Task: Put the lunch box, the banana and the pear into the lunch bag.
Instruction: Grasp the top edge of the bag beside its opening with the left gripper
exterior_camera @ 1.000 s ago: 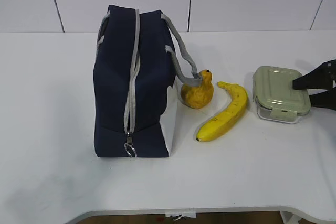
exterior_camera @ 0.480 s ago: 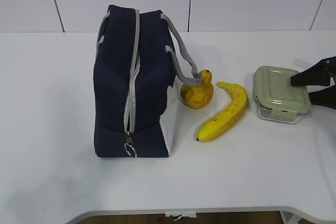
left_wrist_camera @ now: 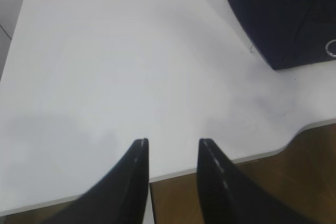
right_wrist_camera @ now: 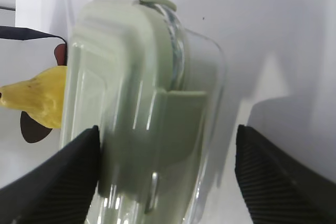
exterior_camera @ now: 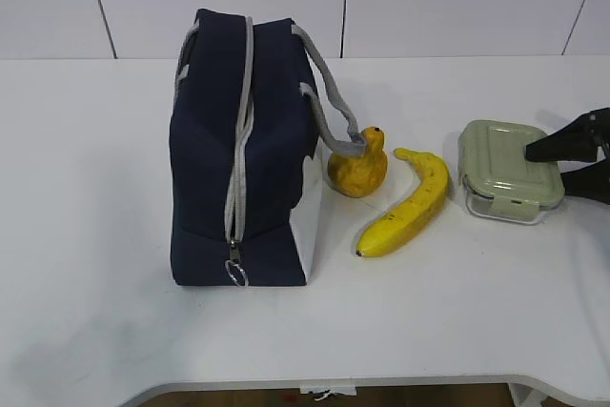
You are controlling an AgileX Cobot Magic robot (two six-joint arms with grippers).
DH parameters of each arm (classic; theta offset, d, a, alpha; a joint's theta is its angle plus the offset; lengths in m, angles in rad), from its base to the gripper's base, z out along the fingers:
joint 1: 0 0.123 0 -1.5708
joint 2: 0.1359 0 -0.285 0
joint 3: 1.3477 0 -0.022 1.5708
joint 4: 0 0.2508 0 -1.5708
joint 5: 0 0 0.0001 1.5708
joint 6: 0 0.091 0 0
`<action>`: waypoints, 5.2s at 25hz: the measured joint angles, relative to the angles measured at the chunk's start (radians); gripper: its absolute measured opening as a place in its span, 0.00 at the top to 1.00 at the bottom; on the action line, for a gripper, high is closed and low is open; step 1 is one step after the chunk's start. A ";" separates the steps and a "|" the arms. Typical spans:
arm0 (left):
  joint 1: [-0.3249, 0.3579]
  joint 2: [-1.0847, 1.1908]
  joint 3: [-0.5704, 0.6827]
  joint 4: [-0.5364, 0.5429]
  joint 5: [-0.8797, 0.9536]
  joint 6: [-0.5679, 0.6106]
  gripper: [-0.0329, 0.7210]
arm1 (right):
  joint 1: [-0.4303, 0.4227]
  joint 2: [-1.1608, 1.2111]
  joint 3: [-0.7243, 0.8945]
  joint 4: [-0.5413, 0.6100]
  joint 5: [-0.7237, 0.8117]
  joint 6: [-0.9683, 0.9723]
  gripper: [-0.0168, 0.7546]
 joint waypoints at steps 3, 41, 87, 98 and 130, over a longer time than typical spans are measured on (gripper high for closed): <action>0.000 0.000 0.000 0.000 -0.002 0.000 0.63 | 0.000 0.000 0.000 0.001 0.000 0.002 0.20; 0.000 0.000 0.000 0.000 -0.002 0.000 0.63 | 0.037 0.000 -0.005 0.001 0.013 0.066 0.46; 0.000 0.274 -0.093 -0.284 -0.013 -0.002 0.63 | 0.141 -0.345 0.002 -0.093 -0.007 0.449 0.51; 0.000 0.663 -0.248 -0.503 -0.130 -0.002 0.49 | 0.268 -0.429 -0.007 -0.011 0.005 0.461 0.51; -0.104 1.697 -0.841 -0.924 -0.059 0.405 0.45 | 0.487 -0.429 -0.059 0.195 0.009 0.461 0.51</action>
